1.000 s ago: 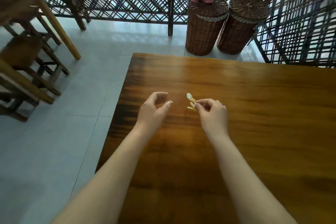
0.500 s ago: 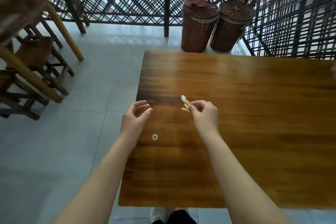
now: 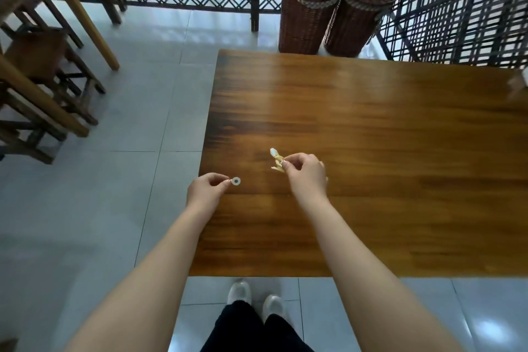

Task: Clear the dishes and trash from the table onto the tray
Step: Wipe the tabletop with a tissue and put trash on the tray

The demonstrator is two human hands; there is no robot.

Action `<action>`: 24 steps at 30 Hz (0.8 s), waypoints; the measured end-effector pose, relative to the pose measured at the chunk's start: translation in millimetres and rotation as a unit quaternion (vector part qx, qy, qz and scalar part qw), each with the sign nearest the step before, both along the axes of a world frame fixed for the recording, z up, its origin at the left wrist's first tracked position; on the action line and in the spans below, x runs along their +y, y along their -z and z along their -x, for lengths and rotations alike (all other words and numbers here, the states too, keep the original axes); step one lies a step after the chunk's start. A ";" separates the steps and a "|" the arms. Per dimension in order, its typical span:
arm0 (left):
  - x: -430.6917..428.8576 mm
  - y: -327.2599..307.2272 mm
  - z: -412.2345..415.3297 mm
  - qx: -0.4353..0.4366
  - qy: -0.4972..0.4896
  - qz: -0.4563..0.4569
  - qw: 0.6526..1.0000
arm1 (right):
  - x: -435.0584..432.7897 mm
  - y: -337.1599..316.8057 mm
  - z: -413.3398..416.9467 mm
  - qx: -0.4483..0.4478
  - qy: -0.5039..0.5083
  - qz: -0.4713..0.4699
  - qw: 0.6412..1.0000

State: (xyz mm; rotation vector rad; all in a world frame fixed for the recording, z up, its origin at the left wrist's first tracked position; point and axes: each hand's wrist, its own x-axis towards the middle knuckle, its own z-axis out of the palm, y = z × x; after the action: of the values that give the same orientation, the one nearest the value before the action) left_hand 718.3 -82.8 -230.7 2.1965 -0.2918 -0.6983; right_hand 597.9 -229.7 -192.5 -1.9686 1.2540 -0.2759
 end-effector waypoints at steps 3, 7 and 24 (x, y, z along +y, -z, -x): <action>3.1 17.2 3.0 -0.011 0.034 -0.043 0.998 | 7.4 10.8 -0.9 0.008 0.010 -0.011 1.000; -1.1 33.4 -9.4 -0.038 0.088 -0.076 0.992 | 13.1 21.6 -7.6 0.012 0.031 -0.015 0.999; -27.2 70.5 -21.6 -0.194 0.146 -0.141 0.960 | 2.1 45.1 -16.8 0.023 0.081 -0.008 0.996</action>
State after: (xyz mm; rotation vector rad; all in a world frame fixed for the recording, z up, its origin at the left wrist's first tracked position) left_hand 739.9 -110.0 -301.2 2.5896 -0.7704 -0.4788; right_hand 614.7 -227.6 -237.6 -1.8723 1.4442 -0.2997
